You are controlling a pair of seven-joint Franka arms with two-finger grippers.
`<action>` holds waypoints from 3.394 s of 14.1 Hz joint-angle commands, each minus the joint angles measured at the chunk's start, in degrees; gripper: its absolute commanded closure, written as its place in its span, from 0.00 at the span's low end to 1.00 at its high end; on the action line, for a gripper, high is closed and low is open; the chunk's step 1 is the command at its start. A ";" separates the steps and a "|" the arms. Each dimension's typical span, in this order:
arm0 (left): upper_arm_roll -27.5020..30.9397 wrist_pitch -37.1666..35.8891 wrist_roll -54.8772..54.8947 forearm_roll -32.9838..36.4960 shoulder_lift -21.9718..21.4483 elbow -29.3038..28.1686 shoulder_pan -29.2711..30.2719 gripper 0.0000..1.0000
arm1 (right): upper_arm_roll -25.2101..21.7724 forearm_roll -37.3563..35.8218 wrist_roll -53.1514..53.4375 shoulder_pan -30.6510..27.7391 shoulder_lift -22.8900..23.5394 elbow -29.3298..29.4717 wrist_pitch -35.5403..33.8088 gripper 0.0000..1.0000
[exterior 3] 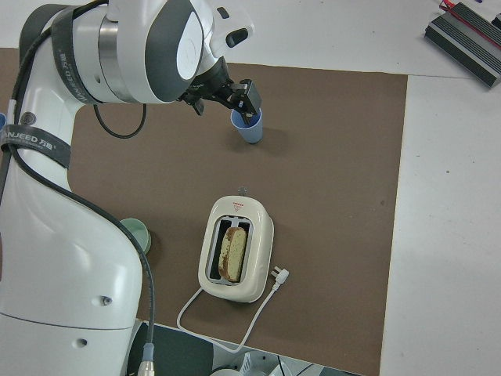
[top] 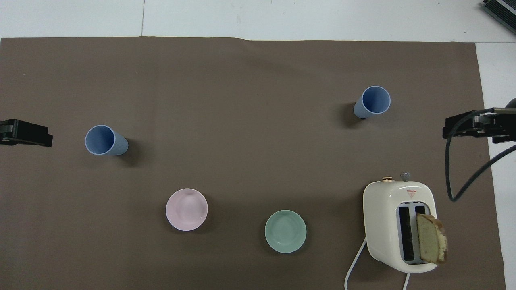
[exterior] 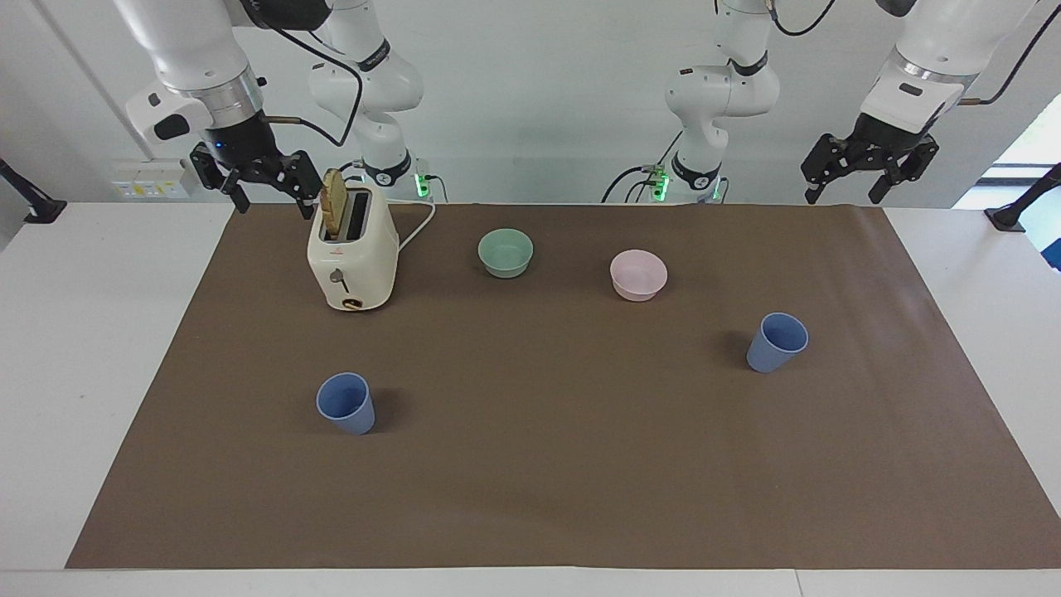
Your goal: Stack blue cups with both arms
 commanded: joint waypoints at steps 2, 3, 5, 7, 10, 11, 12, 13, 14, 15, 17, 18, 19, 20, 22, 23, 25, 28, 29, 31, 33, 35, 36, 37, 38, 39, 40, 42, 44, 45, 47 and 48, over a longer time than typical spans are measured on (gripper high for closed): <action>-0.12 -0.22 -0.36 -0.94 -0.96 -0.90 -0.28 0.00 | 0.14 -0.45 -0.04 -0.60 -0.88 -0.95 0.42 0.00; -0.56 -0.31 -0.28 -0.94 -0.96 -0.98 -0.46 0.00 | 0.14 -0.45 -0.04 -0.60 -0.88 -0.95 0.42 0.00; -0.74 -0.31 -0.19 -1.02 -0.96 -0.90 -0.55 0.00 | 0.14 -0.45 -0.30 -0.60 -0.88 -0.95 0.33 0.00; -0.74 0.04 -0.19 -1.11 -1.05 -1.33 -0.55 0.00 | 0.14 -0.45 -0.47 -0.51 -0.88 -0.86 0.33 0.00; -0.65 -0.14 -0.36 -1.73 -1.13 -1.34 -0.55 0.00 | 0.14 -0.36 -0.48 -0.51 -0.88 -0.86 0.33 0.00; -0.65 -0.05 -0.36 -1.73 -1.05 -1.42 -0.55 0.00 | 0.14 -0.44 -0.48 -0.51 -0.88 -0.86 0.33 0.00; -0.65 -0.05 -0.36 -1.73 -1.13 -1.42 -0.55 0.00 | 0.14 -0.36 -0.48 -0.51 -0.88 -0.86 0.33 0.00; -0.65 -0.05 -0.36 -1.73 -1.14 -1.42 -0.55 0.00 | 0.14 -0.44 -0.56 -0.51 -0.88 -0.86 0.24 0.00; -0.65 -0.05 -0.36 -1.73 -1.14 -1.42 -0.55 0.00 | 0.14 -0.36 -0.56 -0.51 -0.88 -0.86 0.24 0.00; -0.65 -0.05 -0.36 -1.73 -1.14 -1.42 -0.55 0.00 | 0.14 -0.36 -0.56 -0.51 -0.88 -0.86 0.24 0.00; -0.74 -0.05 -0.36 -1.73 -1.14 -1.51 -0.55 0.00 | 0.14 -0.36 -0.65 -0.60 -0.88 -0.86 0.24 0.00; -0.74 0.04 -0.28 -1.81 -1.22 -1.60 -0.46 0.00 | 0.14 -0.36 -0.65 -0.60 -0.88 -0.86 0.24 0.00; -0.65 0.04 -0.27 -1.81 -1.22 -1.69 -0.38 0.00 | 0.14 -0.36 -0.65 -0.60 -0.88 -0.86 0.24 0.00; -0.65 0.04 -0.27 -1.81 -1.22 -1.69 -0.29 0.00 | 0.14 -0.36 -0.65 -0.60 -0.88 -0.86 0.24 0.00; -0.65 0.13 -0.27 -1.81 -1.22 -1.69 -0.20 0.00 | 0.14 -0.36 -0.65 -0.51 -0.88 -0.86 0.24 0.00; -0.65 0.13 -0.27 -1.81 -1.22 -1.69 -0.20 0.00 | 0.14 -0.36 -0.65 -0.51 -0.88 -0.86 0.24 0.00; -0.65 0.21 -0.27 -1.81 -1.22 -1.69 -0.20 0.00 | 0.14 -0.36 -0.65 -0.60 -0.88 -0.86 0.24 0.00; -0.65 0.65 -0.28 -1.90 -1.14 -2.30 -0.03 0.00 | 0.14 -0.36 -0.65 -0.51 -0.88 -0.86 0.15 0.00; -0.65 0.92 -0.19 -1.90 -1.14 -2.30 0.06 0.00 | 0.14 -0.36 -0.65 -0.51 -0.80 -0.86 0.24 0.00; -0.65 1.79 -0.27 -1.90 -1.05 -2.39 0.15 0.00 | 0.14 -0.36 -0.65 -0.51 -0.80 -0.86 0.24 0.00; -0.56 2.67 -0.27 -1.90 -0.78 -3.44 0.24 0.00 | 0.14 -0.36 -0.65 -0.51 -0.88 -0.86 0.24 0.00; -0.30 6.09 -0.36 -1.90 -0.70 -5.81 0.76 0.00 | 0.14 -0.36 -0.65 -0.51 -0.88 -0.86 0.24 0.00; -0.21 6.89 -0.45 -1.90 -0.44 -6.78 1.46 0.00 | 0.14 -0.36 -0.65 -0.51 -0.80 -0.86 0.24 0.00; -0.21 8.03 -0.28 -1.90 -0.17 -7.92 2.43 0.00 | 0.14 -0.36 -0.65 -0.51 -0.80 -0.86 0.24 0.00; -0.21 9.95 -0.19 -1.90 -0.08 -9.75 2.96 0.00 | 0.14 -0.36 -0.65 -0.51 -0.80 -0.86 0.24 0.00; -0.21 12.58 -0.36 -1.90 0.09 -11.34 3.05 0.00 | 0.14 -0.36 -0.65 -0.51 -0.80 -0.86 0.24 0.00; -0.21 14.96 -0.45 -1.90 0.53 -12.92 3.05 0.00 | 0.05 -0.36 -0.65 -0.60 -0.80 -0.86 0.24 0.00; -0.21 18.30 -0.45 -1.90 2.19 -14.78 3.84 0.00 | -0.04 -0.36 -0.65 -0.60 -0.80 -0.86 0.24 0.00; -0.21 21.20 -0.10 -1.90 4.48 -15.92 5.51 0.00 | -0.04 -0.36 -0.74 -0.60 -0.80 -0.86 0.24 0.00; -0.21 22.61 -0.10 -1.90 5.97 -16.19 5.95 0.00 | -0.04 -0.36 -0.74 -0.60 -0.88 -0.86 0.24 0.00; -0.30 24.64 0.08 -2.25 7.82 -17.41 7.26 0.00 | -0.04 -0.36 -0.65 -0.60 -0.80 -0.77 0.42 0.00; -0.30 26.39 0.34 -3.82 8.70 -19.07 8.23 0.00 | 0.05 -0.27 -0.65 -0.42 -0.80 -0.77 0.33 0.00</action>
